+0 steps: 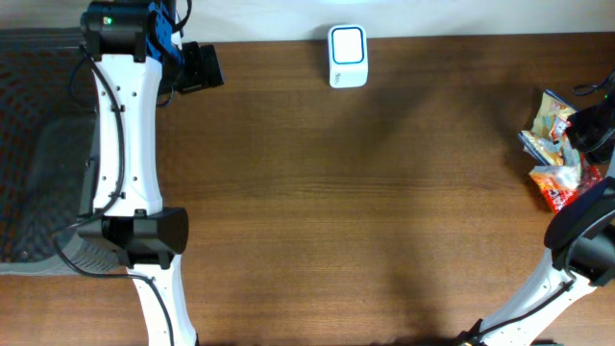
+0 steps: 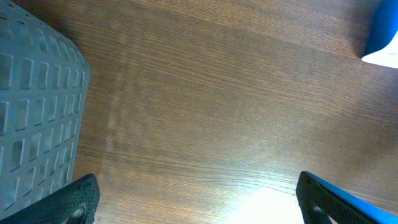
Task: Scan the item barcode
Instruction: 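Carry the orange box right and drop it on the snack pile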
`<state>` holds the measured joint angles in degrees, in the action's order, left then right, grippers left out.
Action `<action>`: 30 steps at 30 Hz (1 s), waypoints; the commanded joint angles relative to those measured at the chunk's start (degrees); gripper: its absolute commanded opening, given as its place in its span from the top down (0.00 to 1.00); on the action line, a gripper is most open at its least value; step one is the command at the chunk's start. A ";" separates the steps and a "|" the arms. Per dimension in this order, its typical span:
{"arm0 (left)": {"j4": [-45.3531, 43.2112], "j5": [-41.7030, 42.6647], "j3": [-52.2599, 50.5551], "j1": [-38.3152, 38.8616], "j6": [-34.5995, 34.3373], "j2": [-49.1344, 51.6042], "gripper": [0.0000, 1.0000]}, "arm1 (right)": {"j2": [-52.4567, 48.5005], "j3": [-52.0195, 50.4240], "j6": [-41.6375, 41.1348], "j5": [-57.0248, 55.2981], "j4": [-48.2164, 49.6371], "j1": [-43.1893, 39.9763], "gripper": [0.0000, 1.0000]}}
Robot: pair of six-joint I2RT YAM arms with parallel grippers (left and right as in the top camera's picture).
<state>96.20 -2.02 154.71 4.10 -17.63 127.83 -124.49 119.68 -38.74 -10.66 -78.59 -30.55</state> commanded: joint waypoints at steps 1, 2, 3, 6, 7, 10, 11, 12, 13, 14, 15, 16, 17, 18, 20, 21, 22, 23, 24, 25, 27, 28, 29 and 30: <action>-0.07 -0.79 -0.24 -0.04 -0.37 -0.87 0.01 | 0.79 3.19 3.39 2.56 -2.84 0.09 0.01; -0.04 -0.79 -0.24 -0.04 -0.37 -0.87 0.01 | 2.03 5.75 3.39 3.21 -4.87 0.09 0.02; -0.04 -0.79 -0.24 -0.04 -0.37 -0.87 0.01 | 2.91 7.23 3.41 4.02 -6.03 0.09 0.01; -0.04 -0.79 -0.24 -0.04 -0.35 -0.87 0.01 | 8.00 9.14 3.41 9.29 -8.96 0.15 0.02; -0.04 -0.79 -0.24 -0.04 -0.35 -0.87 0.01 | 9.64 9.14 3.89 10.64 -9.64 0.15 0.01; -0.04 -0.79 -0.24 -0.04 -0.37 -0.87 0.01 | 11.17 8.85 10.36 14.99 -12.22 1.92 0.01; -0.04 -0.79 -0.24 -0.04 -0.35 -0.87 0.01 | 10.95 7.69 14.01 16.33 -12.52 3.50 0.01; -0.04 -0.79 -0.24 -0.04 -0.37 -0.87 0.01 | 10.64 5.38 16.72 15.56 -12.68 5.88 0.01; -0.04 -0.81 -0.24 -0.04 -0.37 -0.87 0.01 | 10.54 2.08 17.33 13.46 -12.11 8.17 0.16; -0.04 -0.79 -0.24 -0.04 -0.37 -0.87 0.01 | 10.54 -2.16 17.31 11.37 -10.95 10.43 0.32; -0.04 -0.79 -0.24 -0.04 -0.37 -0.87 0.01 | 10.54 -6.32 17.31 10.12 -9.51 12.31 0.45; -0.04 -0.79 -0.24 -0.04 -0.37 -0.87 0.01 | 10.54 -12.70 17.29 9.79 -6.43 14.62 0.67; -0.04 -0.79 -0.24 -0.04 -0.37 -0.87 0.01 | 10.54 -18.38 17.29 9.81 -2.89 16.22 0.79; -0.04 -0.79 -0.24 -0.04 -0.37 -0.87 0.01 | 10.54 -22.84 17.09 9.84 0.74 17.11 0.87; -0.04 -0.79 -0.24 -0.04 -0.37 -0.87 0.01 | 10.54 -31.19 15.78 9.94 8.74 17.68 0.89; -0.04 -0.79 -0.24 -0.04 -0.37 -0.87 0.01 | 10.54 -34.32 15.80 9.88 12.33 17.59 0.89; -0.04 -0.79 -0.24 -0.04 -0.37 -0.87 0.01 | 10.54 -37.09 15.78 9.68 16.13 17.27 0.89; -0.04 -0.79 -0.24 -0.04 -0.35 -0.87 0.01 | 10.54 -39.87 15.76 9.22 20.20 16.70 0.88; -0.04 -0.79 -0.24 -0.04 -0.35 -0.87 0.01 | 10.54 -41.75 14.53 8.15 22.86 16.04 0.88; -0.04 -0.79 -0.24 -0.04 -0.37 -0.87 0.01 | 10.54 -42.77 12.26 6.36 23.85 15.37 0.89; -0.04 -0.79 -0.24 -0.04 -0.37 -0.87 0.01 | 10.54 -43.32 8.85 1.46 24.87 13.29 0.95; -0.04 -0.81 -0.24 -0.04 -0.37 -0.87 0.01 | 10.54 -42.93 8.85 0.63 25.11 12.39 0.96; -0.04 -0.79 -0.24 -0.04 -0.37 -0.87 0.01 | 10.56 -41.88 8.87 0.57 24.85 11.10 0.96; -0.07 -0.79 -0.24 -0.04 -0.35 -0.87 0.01 | 10.60 -40.41 9.42 1.33 23.71 10.34 0.96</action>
<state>96.25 -2.02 154.71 4.10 -17.63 127.83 -114.80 76.90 -28.10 -6.90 -53.67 -18.33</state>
